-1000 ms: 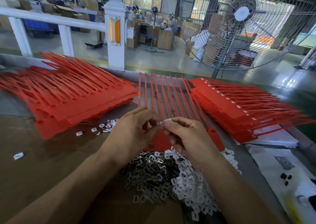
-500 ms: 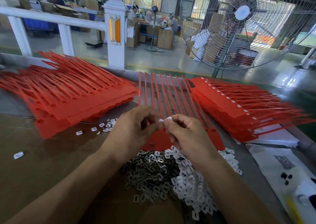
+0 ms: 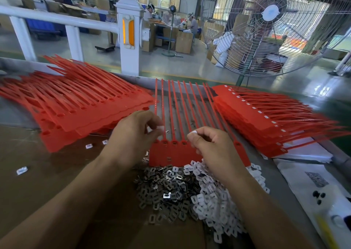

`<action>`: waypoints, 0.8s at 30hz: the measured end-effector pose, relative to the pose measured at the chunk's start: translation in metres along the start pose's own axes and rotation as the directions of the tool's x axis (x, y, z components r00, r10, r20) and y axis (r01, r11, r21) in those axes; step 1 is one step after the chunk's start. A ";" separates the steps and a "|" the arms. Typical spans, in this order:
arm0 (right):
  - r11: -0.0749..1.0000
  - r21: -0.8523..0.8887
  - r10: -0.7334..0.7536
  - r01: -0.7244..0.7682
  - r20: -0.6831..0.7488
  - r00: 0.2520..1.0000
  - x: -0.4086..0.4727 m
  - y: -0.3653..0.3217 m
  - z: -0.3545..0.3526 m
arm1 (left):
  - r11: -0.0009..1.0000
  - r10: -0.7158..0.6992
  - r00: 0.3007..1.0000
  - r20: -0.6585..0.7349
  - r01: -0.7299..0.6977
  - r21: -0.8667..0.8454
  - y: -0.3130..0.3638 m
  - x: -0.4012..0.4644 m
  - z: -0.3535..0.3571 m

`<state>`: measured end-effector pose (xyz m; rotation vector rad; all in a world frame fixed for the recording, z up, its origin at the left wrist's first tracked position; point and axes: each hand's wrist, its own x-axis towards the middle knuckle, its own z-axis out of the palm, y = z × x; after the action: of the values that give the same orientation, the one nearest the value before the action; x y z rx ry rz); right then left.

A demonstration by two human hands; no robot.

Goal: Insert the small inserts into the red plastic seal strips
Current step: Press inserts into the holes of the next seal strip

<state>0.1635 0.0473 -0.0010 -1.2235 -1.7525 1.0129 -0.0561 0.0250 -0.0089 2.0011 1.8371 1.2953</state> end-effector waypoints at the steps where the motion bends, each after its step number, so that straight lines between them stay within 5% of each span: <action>1: 1.000 -0.003 0.014 -0.014 -0.017 1.000 0.000 0.001 0.000 | 0.997 -0.078 0.997 0.007 0.078 0.001 -0.007 0.002 -0.002; 8: 0.995 -0.084 0.049 -0.049 -0.007 0.999 0.000 0.001 0.000 | 0.964 -0.267 0.954 0.134 0.266 0.023 -0.016 0.001 -0.002; 24: 0.984 -0.170 0.057 -0.052 0.023 0.998 0.002 0.004 0.001 | 0.956 -0.292 0.935 0.203 0.283 0.074 -0.011 -0.001 -0.004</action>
<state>0.1634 0.0502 -0.0044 -1.3755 -1.8670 0.9307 -0.0666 0.0254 -0.0138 1.7272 1.9757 0.9297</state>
